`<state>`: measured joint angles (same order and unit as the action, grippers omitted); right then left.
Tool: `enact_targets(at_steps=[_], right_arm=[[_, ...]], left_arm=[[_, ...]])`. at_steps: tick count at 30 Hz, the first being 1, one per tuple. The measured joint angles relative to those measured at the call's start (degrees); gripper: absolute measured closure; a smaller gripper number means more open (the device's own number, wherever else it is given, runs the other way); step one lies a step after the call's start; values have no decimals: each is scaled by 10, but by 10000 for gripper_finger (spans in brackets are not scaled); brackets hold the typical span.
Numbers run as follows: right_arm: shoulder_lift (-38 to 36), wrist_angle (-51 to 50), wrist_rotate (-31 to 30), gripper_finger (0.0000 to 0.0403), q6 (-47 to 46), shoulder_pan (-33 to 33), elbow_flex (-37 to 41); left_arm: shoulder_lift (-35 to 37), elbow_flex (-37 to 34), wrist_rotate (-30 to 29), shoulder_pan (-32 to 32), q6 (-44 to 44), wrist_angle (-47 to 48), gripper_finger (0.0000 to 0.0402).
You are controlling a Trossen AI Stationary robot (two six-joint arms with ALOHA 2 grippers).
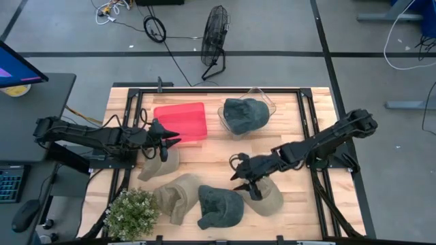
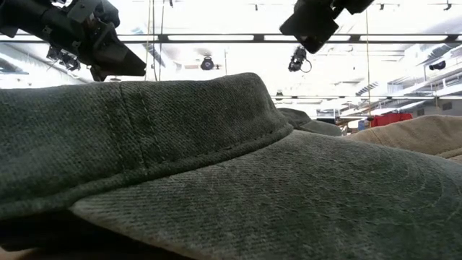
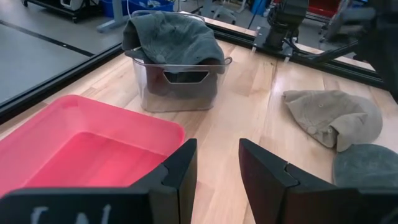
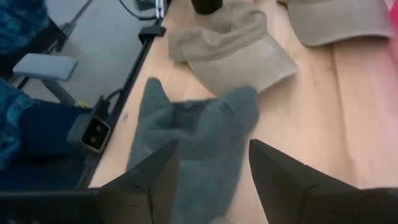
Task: Pick & Place hat
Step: Put the blue cap into the transparent bin
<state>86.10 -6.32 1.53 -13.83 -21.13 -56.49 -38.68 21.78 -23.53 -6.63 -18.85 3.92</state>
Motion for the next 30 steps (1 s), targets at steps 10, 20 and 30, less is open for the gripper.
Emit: enact_targets(at_steps=[10,20,30], right_arm=[[135,188,-28,207,-82,-16,0],[262,215,-97,207,-80,-24,-35],[269,172,-77,264,-91,-23,-37]], left_arm=[[-6,0,-1,0,0,3,280],[-57,0,-1,0,-15,11,280],[-90,0,-2,0,-31,5,280]])
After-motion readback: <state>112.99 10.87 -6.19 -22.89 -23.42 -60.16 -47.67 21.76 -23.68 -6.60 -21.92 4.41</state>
